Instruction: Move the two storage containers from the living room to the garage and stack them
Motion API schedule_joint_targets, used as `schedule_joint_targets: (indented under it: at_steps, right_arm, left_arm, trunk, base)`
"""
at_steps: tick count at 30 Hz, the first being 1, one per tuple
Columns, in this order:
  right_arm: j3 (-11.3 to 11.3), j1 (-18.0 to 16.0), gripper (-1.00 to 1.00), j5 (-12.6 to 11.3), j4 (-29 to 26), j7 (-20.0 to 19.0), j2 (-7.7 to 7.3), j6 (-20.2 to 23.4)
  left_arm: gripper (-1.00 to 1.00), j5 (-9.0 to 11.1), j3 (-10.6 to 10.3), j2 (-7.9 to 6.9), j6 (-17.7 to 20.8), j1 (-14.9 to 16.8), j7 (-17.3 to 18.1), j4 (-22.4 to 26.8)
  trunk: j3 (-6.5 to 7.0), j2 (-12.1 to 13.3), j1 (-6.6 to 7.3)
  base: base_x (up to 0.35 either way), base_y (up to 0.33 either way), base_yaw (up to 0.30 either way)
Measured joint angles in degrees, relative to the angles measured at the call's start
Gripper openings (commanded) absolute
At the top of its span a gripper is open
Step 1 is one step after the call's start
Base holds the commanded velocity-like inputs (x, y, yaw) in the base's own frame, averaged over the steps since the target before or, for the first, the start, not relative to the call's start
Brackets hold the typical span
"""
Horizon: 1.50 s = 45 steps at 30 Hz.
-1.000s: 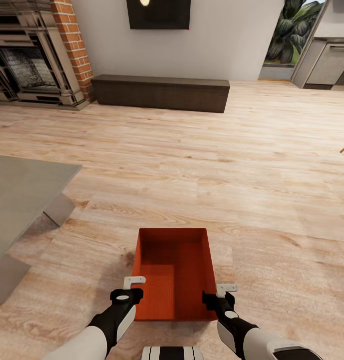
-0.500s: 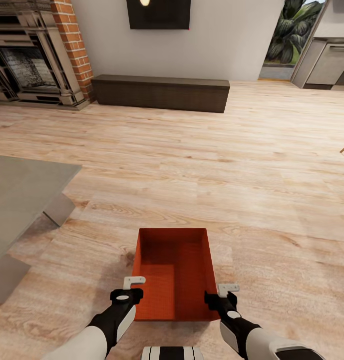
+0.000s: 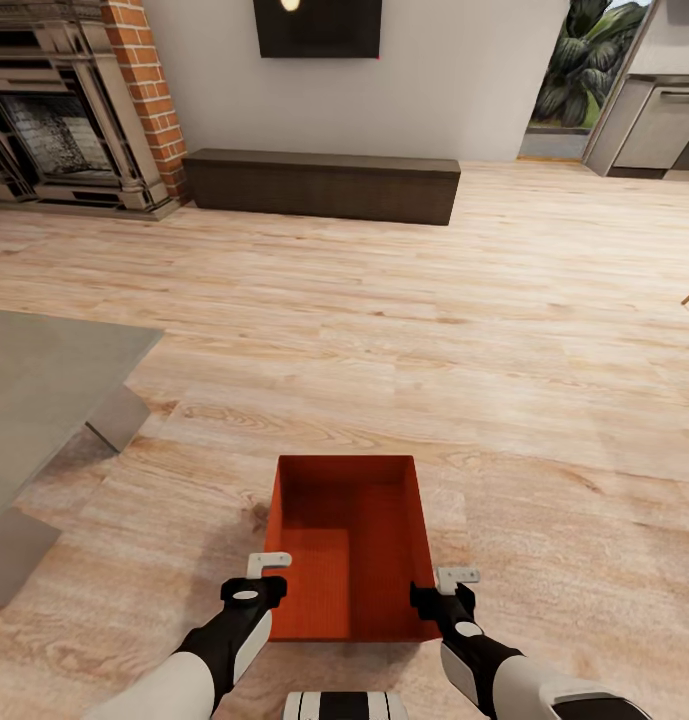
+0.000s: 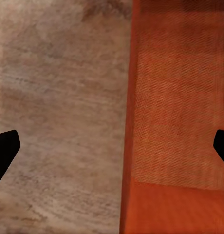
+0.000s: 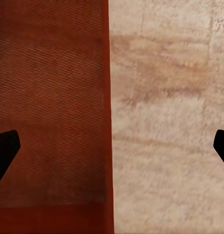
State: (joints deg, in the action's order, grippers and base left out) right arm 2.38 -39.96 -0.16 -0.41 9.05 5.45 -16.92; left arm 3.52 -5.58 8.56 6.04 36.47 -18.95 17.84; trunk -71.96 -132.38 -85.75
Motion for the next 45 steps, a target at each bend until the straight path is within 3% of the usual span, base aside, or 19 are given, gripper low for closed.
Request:
schedule_joint_targets:
  at_steps: [4,45]
  right_arm:
    - [0.0,0.0,1.00,0.0,0.0,0.0,-0.01,0.0]
    - [0.0,0.0,1.00,-0.2,0.0,0.0,0.07,-0.1]
  left_arm:
    - [1.00,0.0,0.0,0.00,0.0,0.0,0.0,0.1]
    - [1.00,0.0,0.1,0.00,0.0,0.0,-0.1,0.1]
  trunk:
    - [-0.72,-1.6,-0.88]
    - [-0.72,-1.6,-0.87]
  base:
    - [0.000,0.000,0.000]
    - [0.008,0.000,0.000]
